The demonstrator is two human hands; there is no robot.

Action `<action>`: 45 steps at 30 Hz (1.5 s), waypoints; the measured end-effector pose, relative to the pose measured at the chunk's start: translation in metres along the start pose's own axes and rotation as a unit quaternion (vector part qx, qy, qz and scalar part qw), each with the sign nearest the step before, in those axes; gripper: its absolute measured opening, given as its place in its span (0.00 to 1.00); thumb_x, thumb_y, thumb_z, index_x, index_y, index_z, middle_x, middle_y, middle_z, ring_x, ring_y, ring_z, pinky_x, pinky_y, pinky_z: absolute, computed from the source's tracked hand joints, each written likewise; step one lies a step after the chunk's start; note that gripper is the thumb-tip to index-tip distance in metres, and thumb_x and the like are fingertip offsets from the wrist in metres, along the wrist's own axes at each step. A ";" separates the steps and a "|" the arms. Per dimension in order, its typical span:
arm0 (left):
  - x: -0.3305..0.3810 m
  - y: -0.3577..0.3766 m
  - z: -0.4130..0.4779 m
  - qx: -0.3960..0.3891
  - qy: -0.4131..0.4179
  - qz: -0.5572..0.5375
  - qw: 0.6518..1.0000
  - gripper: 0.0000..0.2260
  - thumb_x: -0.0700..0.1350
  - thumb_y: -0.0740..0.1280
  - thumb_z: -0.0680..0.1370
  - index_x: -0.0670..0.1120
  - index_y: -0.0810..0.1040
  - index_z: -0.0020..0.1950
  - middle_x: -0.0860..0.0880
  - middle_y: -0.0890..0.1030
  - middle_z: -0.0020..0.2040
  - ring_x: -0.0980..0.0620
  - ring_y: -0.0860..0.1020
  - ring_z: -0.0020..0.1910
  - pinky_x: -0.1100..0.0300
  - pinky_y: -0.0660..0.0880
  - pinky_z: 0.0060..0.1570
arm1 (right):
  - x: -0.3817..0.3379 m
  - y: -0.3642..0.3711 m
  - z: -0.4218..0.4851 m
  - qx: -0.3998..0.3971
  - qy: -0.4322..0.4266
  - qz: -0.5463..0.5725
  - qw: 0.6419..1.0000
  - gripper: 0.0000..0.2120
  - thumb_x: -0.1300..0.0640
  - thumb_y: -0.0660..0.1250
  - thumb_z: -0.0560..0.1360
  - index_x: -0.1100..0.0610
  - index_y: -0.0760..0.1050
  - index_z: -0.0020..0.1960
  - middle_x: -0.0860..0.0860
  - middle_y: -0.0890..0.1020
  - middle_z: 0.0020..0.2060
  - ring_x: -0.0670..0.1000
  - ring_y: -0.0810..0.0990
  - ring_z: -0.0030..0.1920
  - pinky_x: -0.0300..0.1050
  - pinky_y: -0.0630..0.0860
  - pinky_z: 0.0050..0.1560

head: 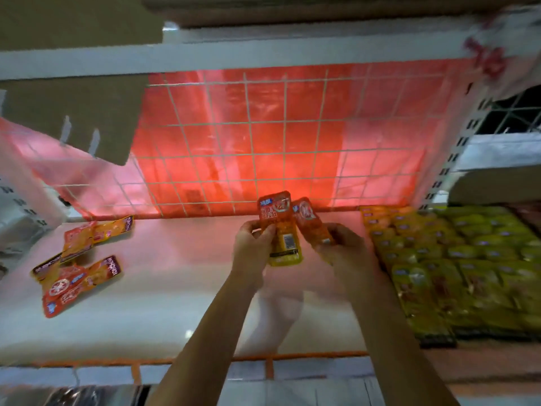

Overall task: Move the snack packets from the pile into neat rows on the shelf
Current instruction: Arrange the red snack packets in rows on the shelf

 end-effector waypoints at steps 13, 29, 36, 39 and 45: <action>-0.036 0.245 -0.144 -0.246 -0.146 -0.091 0.954 0.16 0.56 0.72 0.69 0.46 0.78 0.46 0.49 0.74 0.31 0.54 0.72 0.27 0.62 0.68 0.27 | -0.030 -0.283 -0.049 0.118 -0.142 0.001 0.983 0.21 0.75 0.57 0.63 0.54 0.82 0.33 0.44 0.82 0.45 0.48 0.78 0.54 0.32 0.74 0.44; -0.060 0.389 -0.200 -0.310 -0.135 -0.017 0.941 0.05 0.42 0.69 0.76 0.47 0.79 0.52 0.49 0.85 0.49 0.47 0.80 0.55 0.45 0.71 0.64 | -0.010 -0.422 -0.055 0.112 -0.098 0.088 0.985 0.32 0.63 0.70 0.69 0.56 0.66 0.72 0.54 0.79 0.57 0.57 0.79 0.58 0.40 0.77 0.53; -0.055 0.425 -0.183 -0.297 -0.051 0.043 0.953 0.11 0.44 0.71 0.74 0.52 0.76 0.55 0.50 0.82 0.53 0.50 0.80 0.53 0.47 0.77 0.57 | -0.011 -0.452 -0.040 0.172 -0.084 0.170 0.967 0.11 0.63 0.70 0.64 0.58 0.76 0.46 0.58 0.72 0.36 0.57 0.70 0.39 0.52 0.68 0.40; -0.060 0.440 -0.181 -0.293 -0.042 0.062 0.953 0.10 0.43 0.71 0.75 0.51 0.77 0.54 0.49 0.82 0.53 0.51 0.81 0.52 0.47 0.78 0.54 | -0.007 -0.470 -0.031 0.179 -0.072 0.182 0.964 0.19 0.68 0.70 0.67 0.57 0.71 0.55 0.58 0.73 0.38 0.56 0.72 0.39 0.51 0.70 0.42; -0.060 0.479 -0.171 -0.256 0.034 0.158 0.953 0.08 0.42 0.69 0.76 0.53 0.78 0.54 0.50 0.82 0.53 0.53 0.80 0.51 0.55 0.78 0.50 | -0.021 -0.502 0.000 0.056 -0.085 -0.264 0.959 0.34 0.68 0.74 0.65 0.54 0.70 0.68 0.48 0.68 0.60 0.52 0.70 0.64 0.40 0.72 0.56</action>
Point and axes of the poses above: each hand's wrist, its own z-axis towards the middle knuckle, its own y-axis out of the palm, x = y × z, the point moved 6 cm from there along z, towards the middle knuckle
